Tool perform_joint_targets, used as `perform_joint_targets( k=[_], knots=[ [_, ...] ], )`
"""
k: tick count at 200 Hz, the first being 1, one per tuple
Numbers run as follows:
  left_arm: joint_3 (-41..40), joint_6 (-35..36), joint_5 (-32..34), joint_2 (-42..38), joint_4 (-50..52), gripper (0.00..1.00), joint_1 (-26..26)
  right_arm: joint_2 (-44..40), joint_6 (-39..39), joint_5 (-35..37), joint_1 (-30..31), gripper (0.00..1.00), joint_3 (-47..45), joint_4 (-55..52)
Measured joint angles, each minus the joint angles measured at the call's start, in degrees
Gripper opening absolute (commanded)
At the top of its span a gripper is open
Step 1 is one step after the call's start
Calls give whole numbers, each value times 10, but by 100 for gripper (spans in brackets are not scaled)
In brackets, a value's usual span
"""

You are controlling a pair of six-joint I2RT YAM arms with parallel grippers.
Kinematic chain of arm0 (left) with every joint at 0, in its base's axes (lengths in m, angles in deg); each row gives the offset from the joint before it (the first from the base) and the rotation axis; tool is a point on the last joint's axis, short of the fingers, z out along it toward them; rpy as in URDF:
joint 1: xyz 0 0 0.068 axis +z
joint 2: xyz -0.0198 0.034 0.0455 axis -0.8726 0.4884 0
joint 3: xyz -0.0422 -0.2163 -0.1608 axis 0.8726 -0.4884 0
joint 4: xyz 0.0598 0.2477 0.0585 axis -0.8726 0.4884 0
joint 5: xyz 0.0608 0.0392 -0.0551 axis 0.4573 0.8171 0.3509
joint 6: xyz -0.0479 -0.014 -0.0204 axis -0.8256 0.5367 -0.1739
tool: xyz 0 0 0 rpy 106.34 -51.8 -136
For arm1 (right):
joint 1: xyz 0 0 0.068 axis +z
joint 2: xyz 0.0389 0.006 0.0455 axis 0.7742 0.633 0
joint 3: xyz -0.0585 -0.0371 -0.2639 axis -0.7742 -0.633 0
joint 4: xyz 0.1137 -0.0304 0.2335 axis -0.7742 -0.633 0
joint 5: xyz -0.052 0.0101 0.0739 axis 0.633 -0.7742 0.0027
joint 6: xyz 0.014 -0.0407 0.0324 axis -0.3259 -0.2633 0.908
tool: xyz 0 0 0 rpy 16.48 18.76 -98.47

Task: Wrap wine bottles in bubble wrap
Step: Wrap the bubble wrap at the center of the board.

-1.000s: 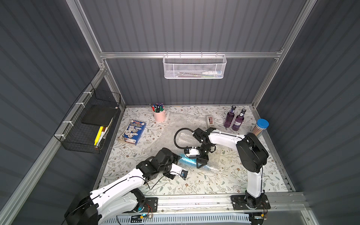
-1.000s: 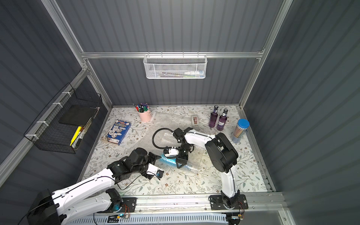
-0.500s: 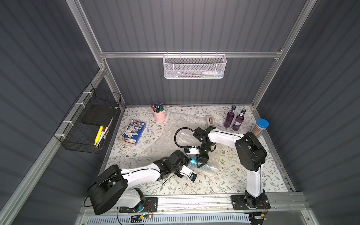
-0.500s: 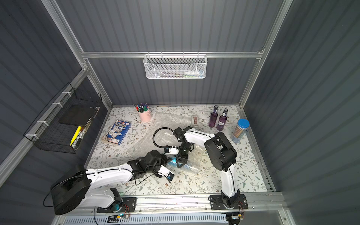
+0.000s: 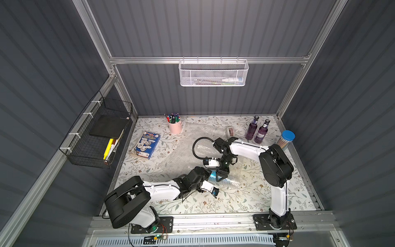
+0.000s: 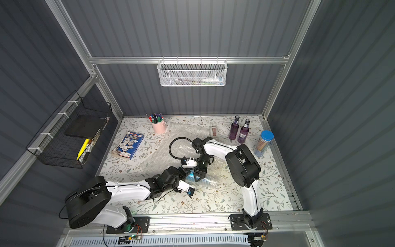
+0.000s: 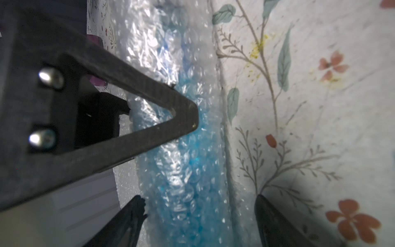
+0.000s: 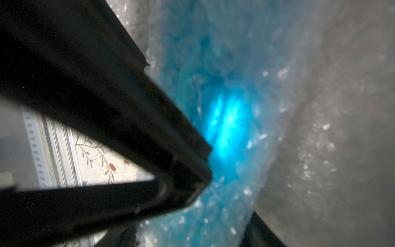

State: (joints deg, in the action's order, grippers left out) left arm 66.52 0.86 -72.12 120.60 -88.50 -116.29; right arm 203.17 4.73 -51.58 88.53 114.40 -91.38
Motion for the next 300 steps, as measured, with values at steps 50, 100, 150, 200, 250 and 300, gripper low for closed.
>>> perform_joint_targets(
  k=[50,100,150,200,250,300],
  knots=[
    [-1,-33,8,0,-10,85,-3,0,3,0,-1,63,0,6],
    [5,-59,37,32,-34,82,-3,1,7,0,-4,64,-1,8],
    [31,-85,76,66,-39,76,0,1,-5,-3,-7,64,-1,0],
    [55,-110,82,74,6,62,-1,8,-3,1,-7,74,-1,2],
    [75,-122,70,75,48,60,1,-22,-3,-32,-24,82,-18,15],
    [126,-157,58,89,126,62,2,-127,-6,-54,-59,84,-34,20]
  ],
)
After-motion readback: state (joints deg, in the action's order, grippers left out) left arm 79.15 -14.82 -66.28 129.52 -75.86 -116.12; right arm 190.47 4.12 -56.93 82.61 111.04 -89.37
